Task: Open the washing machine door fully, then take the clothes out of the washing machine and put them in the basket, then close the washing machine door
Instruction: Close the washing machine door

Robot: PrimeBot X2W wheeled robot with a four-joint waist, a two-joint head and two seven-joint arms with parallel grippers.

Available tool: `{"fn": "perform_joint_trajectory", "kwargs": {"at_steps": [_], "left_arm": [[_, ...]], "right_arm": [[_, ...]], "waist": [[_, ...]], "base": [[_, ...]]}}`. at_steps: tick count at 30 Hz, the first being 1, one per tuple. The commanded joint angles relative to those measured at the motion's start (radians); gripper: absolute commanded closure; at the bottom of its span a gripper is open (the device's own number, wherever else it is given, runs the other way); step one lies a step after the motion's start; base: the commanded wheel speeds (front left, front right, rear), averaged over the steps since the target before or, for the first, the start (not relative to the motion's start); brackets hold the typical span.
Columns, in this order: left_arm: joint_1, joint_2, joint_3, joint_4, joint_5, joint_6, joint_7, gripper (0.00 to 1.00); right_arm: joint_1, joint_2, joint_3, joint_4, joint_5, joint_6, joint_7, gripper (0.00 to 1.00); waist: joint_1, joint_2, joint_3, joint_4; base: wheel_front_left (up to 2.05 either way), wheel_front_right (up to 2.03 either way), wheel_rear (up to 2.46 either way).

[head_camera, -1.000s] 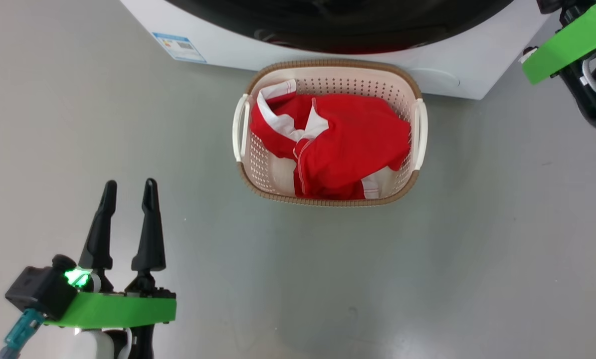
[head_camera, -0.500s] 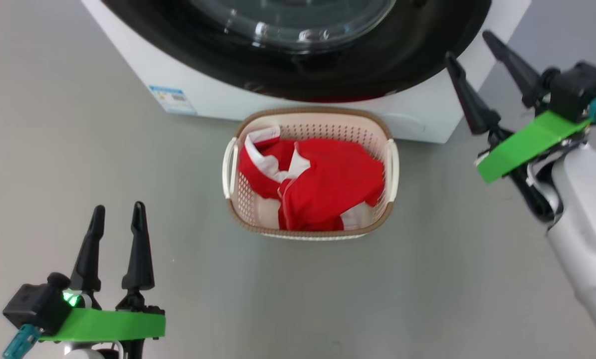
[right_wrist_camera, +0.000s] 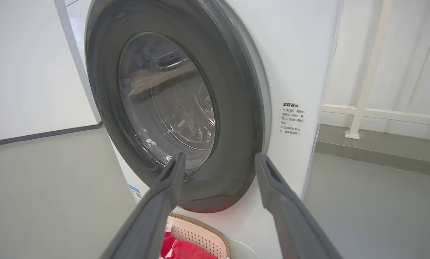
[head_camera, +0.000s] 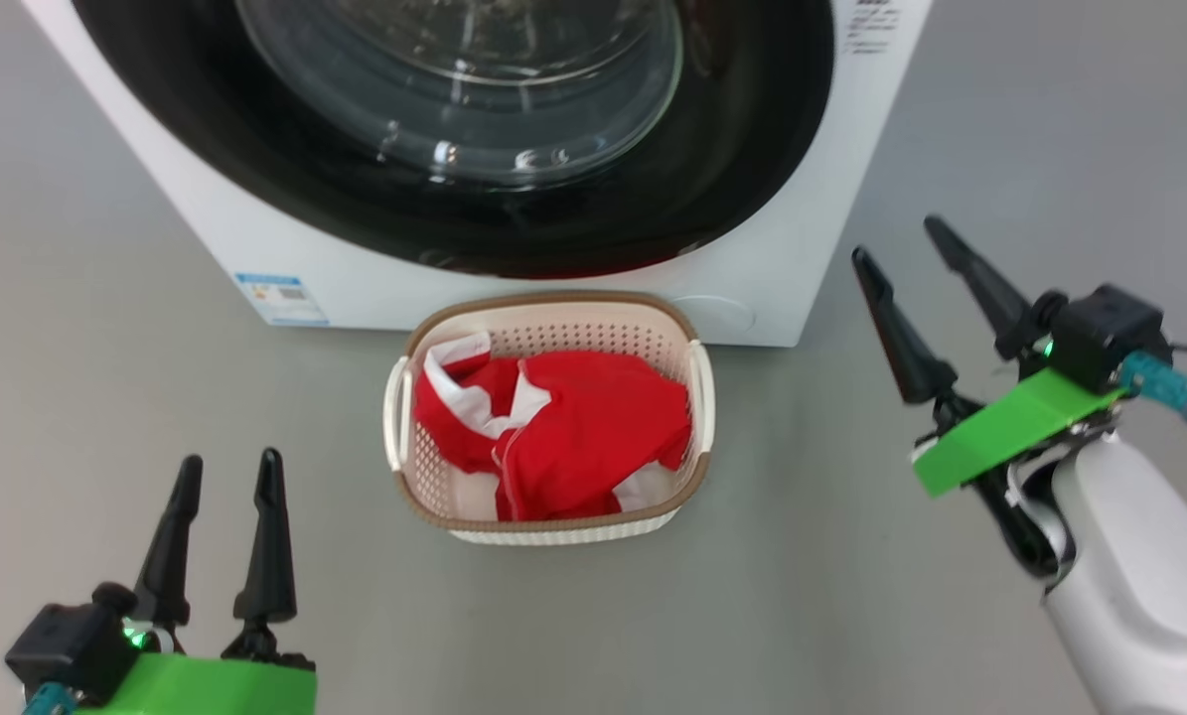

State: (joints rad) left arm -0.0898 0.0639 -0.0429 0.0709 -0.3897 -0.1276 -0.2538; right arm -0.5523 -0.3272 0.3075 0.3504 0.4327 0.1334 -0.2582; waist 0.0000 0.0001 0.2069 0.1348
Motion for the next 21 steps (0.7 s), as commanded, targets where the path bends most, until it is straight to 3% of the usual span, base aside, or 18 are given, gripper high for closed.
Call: {"fn": "perform_joint_trajectory", "kwargs": {"at_steps": [1,21], "left_arm": [[0.009,0.030,0.029,-0.017,0.009,-0.003,-0.008,0.00],[0.089,0.079,0.036,-0.023,-0.018,0.008,0.006,0.00]], "right_arm": [[0.040,0.012,0.006,-0.035,-0.005,-0.003,-0.004,0.00],[0.252,0.066,-0.075,-0.114,-0.011,-0.003,-0.004,0.00]], "waist": [[0.0000,-0.0001,-0.037,-0.037],[0.0000,-0.0001,-0.152,-0.140]], "base": [[0.00,0.00,0.00],[0.00,0.00,0.00]]}}
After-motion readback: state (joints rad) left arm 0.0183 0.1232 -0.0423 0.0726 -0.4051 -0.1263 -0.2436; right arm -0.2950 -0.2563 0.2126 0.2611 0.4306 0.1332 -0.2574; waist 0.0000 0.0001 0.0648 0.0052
